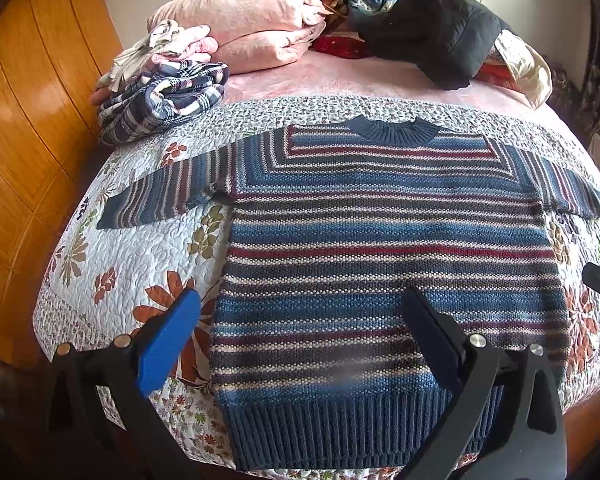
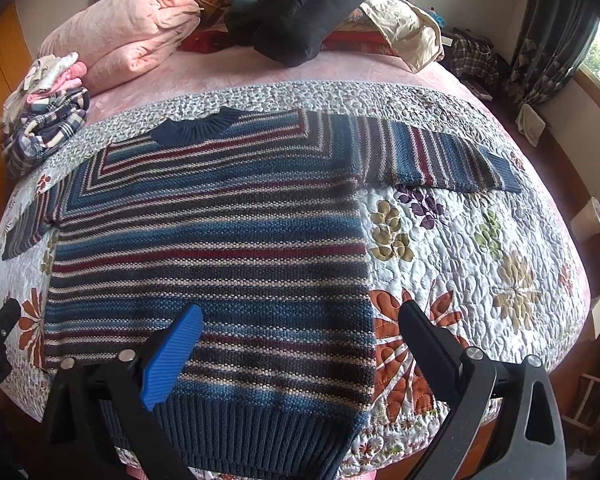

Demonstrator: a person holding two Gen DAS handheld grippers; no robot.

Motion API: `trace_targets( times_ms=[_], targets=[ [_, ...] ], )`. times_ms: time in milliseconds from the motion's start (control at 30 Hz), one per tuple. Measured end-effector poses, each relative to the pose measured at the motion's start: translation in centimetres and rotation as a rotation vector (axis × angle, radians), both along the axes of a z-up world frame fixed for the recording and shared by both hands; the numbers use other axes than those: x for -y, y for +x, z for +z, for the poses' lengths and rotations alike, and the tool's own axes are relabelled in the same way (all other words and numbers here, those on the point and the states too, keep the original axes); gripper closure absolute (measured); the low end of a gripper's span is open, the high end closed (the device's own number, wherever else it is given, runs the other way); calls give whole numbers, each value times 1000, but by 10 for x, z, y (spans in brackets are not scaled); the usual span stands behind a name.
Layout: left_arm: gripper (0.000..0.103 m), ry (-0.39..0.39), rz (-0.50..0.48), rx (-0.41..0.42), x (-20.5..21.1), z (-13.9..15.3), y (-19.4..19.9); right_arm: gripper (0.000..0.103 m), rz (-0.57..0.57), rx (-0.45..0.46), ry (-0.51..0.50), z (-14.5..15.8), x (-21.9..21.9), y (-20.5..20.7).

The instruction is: Fold small clothes

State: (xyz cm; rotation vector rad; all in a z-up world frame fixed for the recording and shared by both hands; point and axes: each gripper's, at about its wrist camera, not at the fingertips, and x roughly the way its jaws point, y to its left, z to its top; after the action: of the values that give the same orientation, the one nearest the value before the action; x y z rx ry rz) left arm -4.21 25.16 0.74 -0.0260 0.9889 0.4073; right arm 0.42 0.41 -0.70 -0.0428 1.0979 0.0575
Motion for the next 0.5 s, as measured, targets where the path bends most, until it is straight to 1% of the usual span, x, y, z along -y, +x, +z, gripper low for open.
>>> trace_targets(
  times_ms=[500],
  targets=[
    [4,3,4,0,-1,0,-1,4,2,3,1,0,0,2]
  ],
)
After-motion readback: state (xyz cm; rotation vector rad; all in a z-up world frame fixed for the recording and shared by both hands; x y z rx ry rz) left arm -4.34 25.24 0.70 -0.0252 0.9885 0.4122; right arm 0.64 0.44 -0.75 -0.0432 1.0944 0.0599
